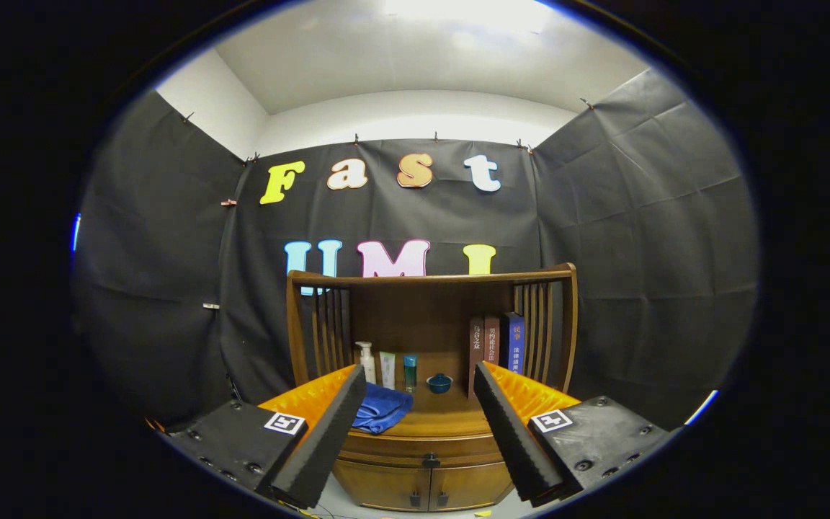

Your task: Pull open the drawer, take out the items inside it, and place them on the countertop above the cabinet.

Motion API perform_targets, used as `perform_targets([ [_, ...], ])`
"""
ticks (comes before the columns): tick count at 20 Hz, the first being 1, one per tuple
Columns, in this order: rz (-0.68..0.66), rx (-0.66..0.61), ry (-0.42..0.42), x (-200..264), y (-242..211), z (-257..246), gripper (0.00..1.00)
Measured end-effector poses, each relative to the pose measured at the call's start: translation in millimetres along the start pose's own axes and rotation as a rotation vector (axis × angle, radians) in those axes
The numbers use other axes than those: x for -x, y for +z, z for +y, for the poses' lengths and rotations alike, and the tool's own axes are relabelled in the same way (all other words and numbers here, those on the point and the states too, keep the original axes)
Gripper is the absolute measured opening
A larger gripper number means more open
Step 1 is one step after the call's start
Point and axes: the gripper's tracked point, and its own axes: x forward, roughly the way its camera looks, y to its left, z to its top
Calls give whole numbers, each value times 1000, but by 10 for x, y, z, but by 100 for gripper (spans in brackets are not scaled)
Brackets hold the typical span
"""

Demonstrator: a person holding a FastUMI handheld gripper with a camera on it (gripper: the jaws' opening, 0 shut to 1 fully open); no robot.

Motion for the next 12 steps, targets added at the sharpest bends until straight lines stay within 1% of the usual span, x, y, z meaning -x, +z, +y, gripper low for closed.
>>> perform_targets([
  [12,34,-4,-5,-21,-31,-14,98],
])
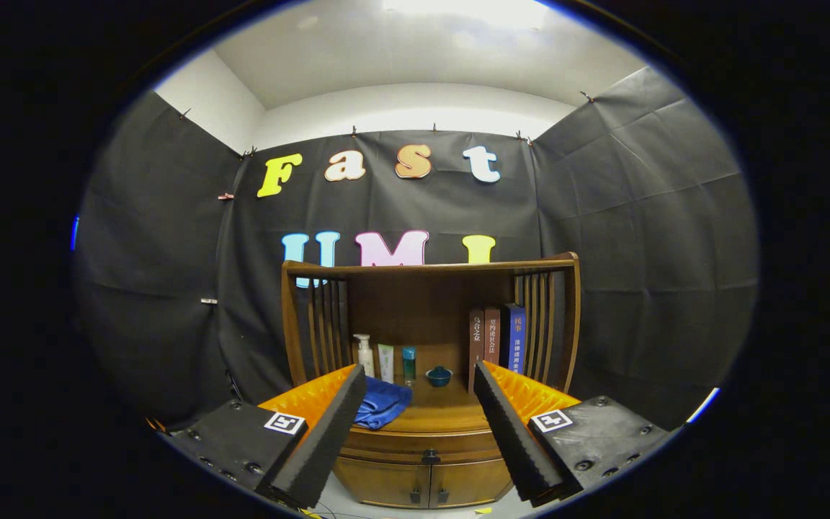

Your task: Pull open the drawer, take out the items inside it, and place them on the countertop above the cabinet.

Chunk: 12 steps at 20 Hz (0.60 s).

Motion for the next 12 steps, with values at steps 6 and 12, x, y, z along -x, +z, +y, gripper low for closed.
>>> perform_targets([
  [6,9,0,2,-10,4,-5,98],
  [12,30,-4,0,-23,-24,-12,98],
])
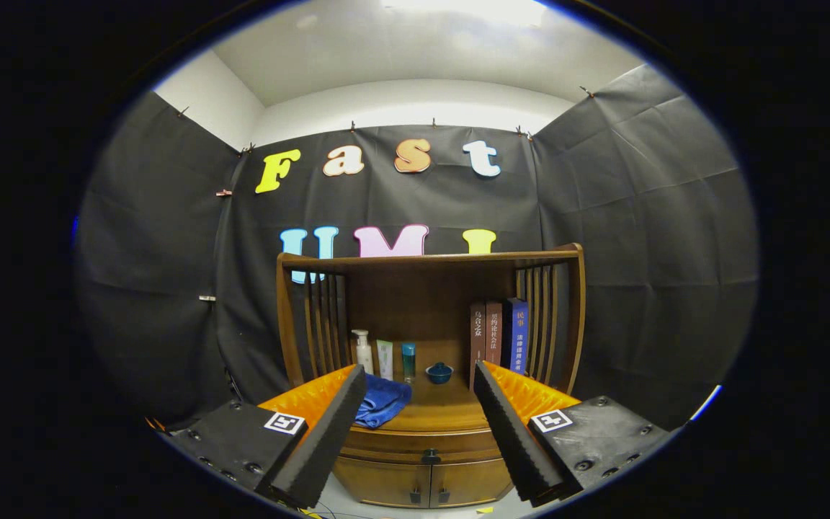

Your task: Pull open the drawer, take out the items inside it, and place them on the countertop above the cabinet.

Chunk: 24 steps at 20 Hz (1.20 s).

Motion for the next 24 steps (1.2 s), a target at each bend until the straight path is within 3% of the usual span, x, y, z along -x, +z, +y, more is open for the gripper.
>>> perform_targets([
  [4,41,-10,2,-50,-139,-27,98],
  [10,110,-12,-6,-430,-1095,-192,99],
  [24,253,-34,-8,-1031,-2698,-336,99],
])
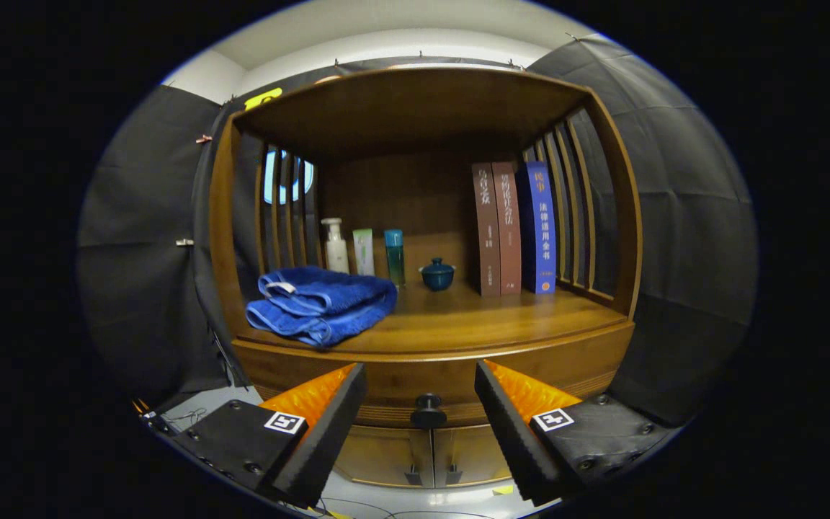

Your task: Pull open the drawer, take out the items inside it, and place them on the countertop above the cabinet.

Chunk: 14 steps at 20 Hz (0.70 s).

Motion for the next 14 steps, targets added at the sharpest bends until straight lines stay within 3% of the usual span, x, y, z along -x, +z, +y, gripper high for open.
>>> perform_targets([
  [9,149,-8,-32,-549,-737,-90,95],
  [12,178,4,-50,-619,-887,-140,77],
  [14,196,1,-55,-668,-960,-156,76],
])
